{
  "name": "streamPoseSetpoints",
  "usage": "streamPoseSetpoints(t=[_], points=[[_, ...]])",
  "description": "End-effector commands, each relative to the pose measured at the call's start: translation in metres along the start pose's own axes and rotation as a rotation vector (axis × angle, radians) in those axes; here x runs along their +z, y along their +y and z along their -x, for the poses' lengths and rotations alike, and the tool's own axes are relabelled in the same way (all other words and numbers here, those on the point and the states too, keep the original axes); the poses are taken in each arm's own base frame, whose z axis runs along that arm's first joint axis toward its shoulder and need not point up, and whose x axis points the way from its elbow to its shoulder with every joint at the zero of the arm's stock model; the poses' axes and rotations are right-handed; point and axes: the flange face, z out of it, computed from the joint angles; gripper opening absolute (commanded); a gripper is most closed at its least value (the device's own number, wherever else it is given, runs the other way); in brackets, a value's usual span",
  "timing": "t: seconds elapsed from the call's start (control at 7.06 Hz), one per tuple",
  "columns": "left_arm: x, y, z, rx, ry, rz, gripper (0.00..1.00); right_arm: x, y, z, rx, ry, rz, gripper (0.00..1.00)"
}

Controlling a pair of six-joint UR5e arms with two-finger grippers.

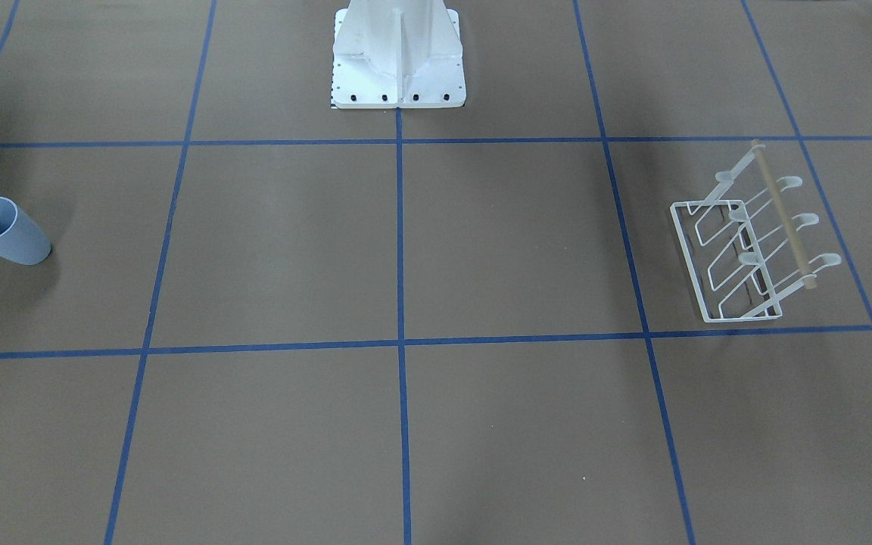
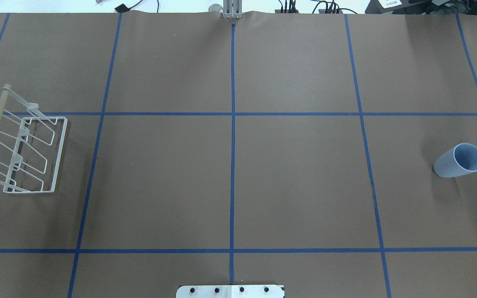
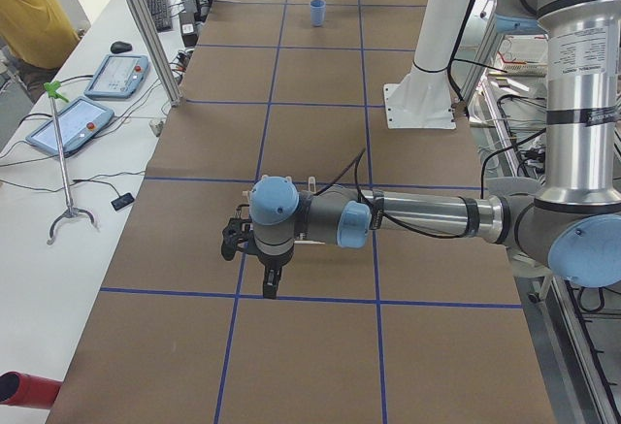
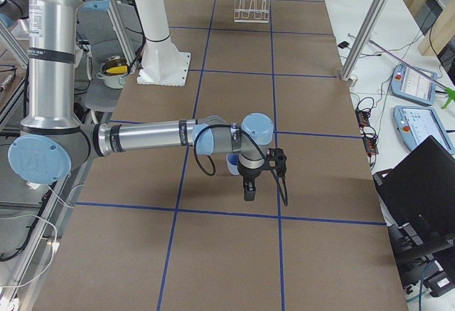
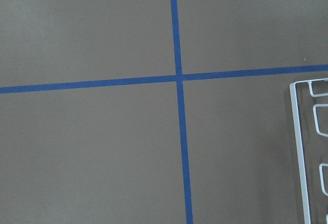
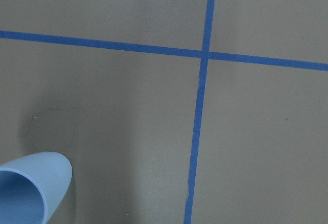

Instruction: Hang cup on cup holder

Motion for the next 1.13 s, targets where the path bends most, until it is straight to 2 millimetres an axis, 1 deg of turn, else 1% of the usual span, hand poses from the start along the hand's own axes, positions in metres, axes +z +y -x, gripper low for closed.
streamPoseSetpoints(t=[0.0, 0.14, 0.28, 0.43, 0.57, 0.71, 0.85, 0.99], points=[[-0.009, 0.001, -0.007, 0.011, -0.003, -0.019, 0.98, -0.005, -0.006, 0.006, -0.016, 0.001, -0.014, 1.00], [-0.019, -0.001, -0.012, 0.019, -0.004, -0.040, 0.98, -0.013, -0.018, 0.017, -0.082, -0.001, -0.082, 1.00], [-0.028, -0.007, -0.021, 0.041, -0.002, -0.062, 0.98, -0.023, -0.026, 0.032, -0.193, 0.000, -0.201, 1.00], [-0.032, -0.018, -0.024, 0.053, -0.005, -0.080, 0.98, -0.023, -0.027, 0.043, -0.251, -0.011, -0.252, 1.00], [-0.033, -0.014, -0.024, 0.055, -0.002, -0.083, 0.98, -0.015, -0.032, 0.063, -0.297, -0.039, -0.238, 1.00], [-0.032, -0.014, -0.024, 0.056, -0.001, -0.082, 0.98, -0.012, -0.038, 0.081, -0.331, -0.057, -0.234, 1.00], [-0.028, -0.011, -0.021, 0.051, 0.000, -0.073, 0.98, 0.002, -0.031, 0.093, -0.366, -0.109, -0.211, 1.00], [-0.030, -0.012, -0.023, 0.061, 0.000, -0.083, 0.98, 0.017, -0.025, 0.101, -0.373, -0.105, -0.192, 1.00]])
